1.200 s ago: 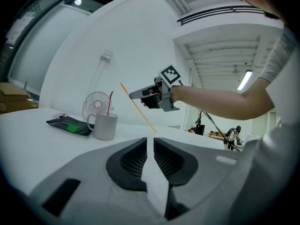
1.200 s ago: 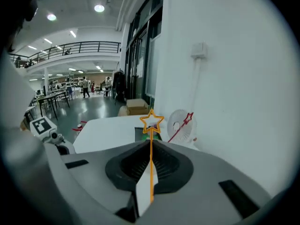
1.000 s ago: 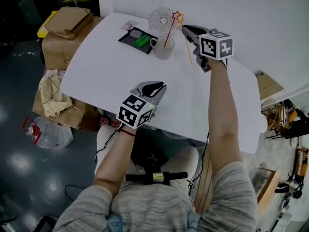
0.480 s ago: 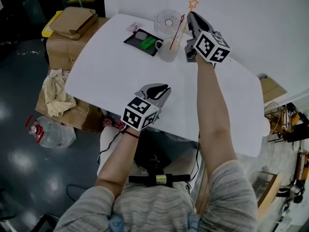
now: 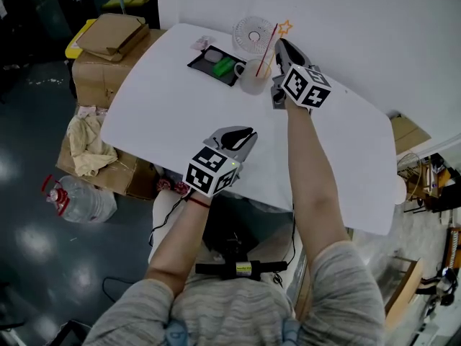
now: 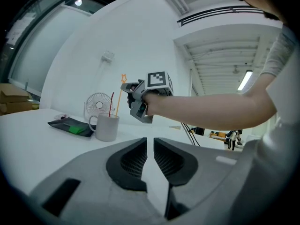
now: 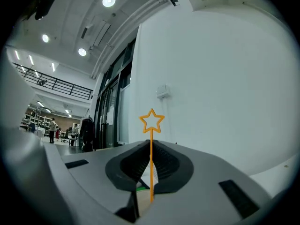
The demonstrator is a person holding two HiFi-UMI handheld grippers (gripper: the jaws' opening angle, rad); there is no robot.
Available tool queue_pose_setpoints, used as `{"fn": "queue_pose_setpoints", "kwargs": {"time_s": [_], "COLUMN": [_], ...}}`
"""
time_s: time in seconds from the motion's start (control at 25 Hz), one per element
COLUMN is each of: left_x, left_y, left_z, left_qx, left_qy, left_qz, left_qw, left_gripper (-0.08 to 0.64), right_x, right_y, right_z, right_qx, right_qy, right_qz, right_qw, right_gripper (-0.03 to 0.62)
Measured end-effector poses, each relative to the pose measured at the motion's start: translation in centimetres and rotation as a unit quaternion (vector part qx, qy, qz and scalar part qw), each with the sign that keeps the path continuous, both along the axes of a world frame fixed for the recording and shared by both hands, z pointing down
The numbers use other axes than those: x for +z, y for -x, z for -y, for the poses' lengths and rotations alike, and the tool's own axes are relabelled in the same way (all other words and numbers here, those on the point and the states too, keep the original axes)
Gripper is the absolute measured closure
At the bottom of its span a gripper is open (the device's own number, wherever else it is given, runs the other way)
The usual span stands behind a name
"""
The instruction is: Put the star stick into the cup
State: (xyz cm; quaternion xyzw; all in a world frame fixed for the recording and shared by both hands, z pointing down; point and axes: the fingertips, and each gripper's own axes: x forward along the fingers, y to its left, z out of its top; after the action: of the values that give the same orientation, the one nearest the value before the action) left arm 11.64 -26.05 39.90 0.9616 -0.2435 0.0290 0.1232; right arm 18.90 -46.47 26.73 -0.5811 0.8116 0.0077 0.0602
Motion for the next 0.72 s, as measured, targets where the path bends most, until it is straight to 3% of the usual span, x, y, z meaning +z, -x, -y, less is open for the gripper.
{"fn": "queue_pose_setpoints", "kwargs": {"time_s": [0.28, 0.4, 0.72], "left_x": [-0.1, -0.1, -0.8], "left_y": [-0.3, -0.4, -1.0], "left_z": [-0.2, -0.5, -1.1], "left_qx": [0.002, 0.004, 0.008], "left_qy": [-0.002, -0.003, -0.01], "left_qz": [0.0, 0.002, 0.006], "left_qw": [1.0, 1.0, 0.9999], "left_gripper": [0.506, 0.506, 0.506], "right_x": [3.3, 4.0, 3.8], "right_y": [0.0, -0.6, -1.3], "right_z": [0.1, -0.2, -3.5], "right_qx": [-0.004, 0.001, -0.012], "right_qy": [0.057, 0.075, 0.07], "right_qz": [-0.011, 0.002, 0.03], "right_qw": [0.998, 0.997, 0.997], "right_gripper": [0.562, 0.48, 0.479]}}
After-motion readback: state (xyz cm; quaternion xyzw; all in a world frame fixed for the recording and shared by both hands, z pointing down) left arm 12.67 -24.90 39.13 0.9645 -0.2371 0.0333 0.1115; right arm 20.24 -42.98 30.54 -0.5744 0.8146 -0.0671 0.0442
